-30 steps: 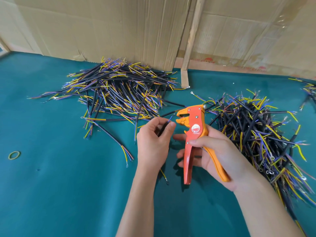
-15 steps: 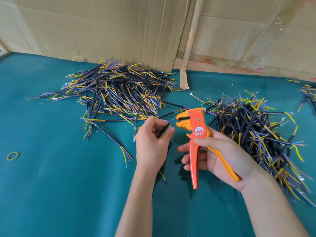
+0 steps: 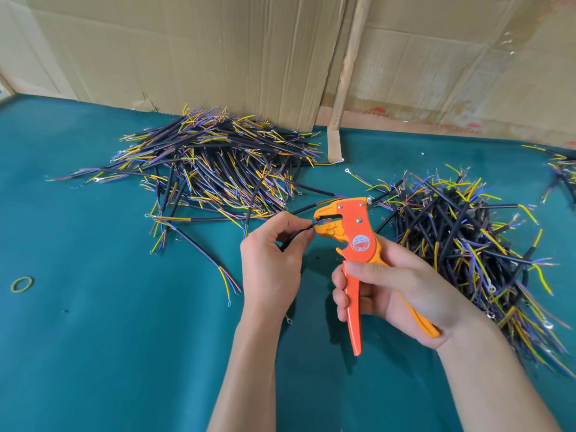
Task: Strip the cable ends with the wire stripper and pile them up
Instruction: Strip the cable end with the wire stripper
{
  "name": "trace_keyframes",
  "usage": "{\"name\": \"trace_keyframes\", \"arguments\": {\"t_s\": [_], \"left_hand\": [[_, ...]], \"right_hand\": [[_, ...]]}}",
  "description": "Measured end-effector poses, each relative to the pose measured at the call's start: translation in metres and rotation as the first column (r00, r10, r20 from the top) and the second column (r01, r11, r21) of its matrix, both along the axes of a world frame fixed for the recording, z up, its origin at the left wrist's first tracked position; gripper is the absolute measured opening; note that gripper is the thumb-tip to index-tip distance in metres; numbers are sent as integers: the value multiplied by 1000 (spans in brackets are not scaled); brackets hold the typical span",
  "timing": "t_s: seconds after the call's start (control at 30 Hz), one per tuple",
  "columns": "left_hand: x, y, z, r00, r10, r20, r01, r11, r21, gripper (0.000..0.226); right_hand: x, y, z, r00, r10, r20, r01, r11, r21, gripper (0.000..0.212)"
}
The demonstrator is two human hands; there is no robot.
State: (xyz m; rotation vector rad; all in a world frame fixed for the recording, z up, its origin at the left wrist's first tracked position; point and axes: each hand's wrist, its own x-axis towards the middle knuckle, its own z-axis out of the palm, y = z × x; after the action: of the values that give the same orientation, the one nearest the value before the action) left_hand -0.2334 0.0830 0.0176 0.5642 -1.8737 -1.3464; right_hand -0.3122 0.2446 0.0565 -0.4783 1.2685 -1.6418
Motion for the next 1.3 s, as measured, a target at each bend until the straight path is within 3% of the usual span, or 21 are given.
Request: {"name": "trace_keyframes", "arguments": {"t_s": [0.33,0.63,0.97,1.13,1.3], "left_hand": [[0,1,1,1000,1,4,-1,1000,3,19],[0,0,1,1000,25,-19,-24,1000,19,16],[0,0,1,1000,13,-17,-13,1000,-13,20],[0,1,1,1000,8,-17,-9,1000,-18,21],[0,1,0,1000,7,-15,-7,1000,-24,22]], "right_hand": [[0,-1,0,999,-21,-30,22,1000,22,18],[0,0,1,999,-13,-36,14,1000,26,30],[1,-1,1,998,-35,-43,36,999,31,25],[1,-1,1,999,-34,-18,34,999,39,48],[1,-1,0,999,-36,-12,37,999,38,41]]}}
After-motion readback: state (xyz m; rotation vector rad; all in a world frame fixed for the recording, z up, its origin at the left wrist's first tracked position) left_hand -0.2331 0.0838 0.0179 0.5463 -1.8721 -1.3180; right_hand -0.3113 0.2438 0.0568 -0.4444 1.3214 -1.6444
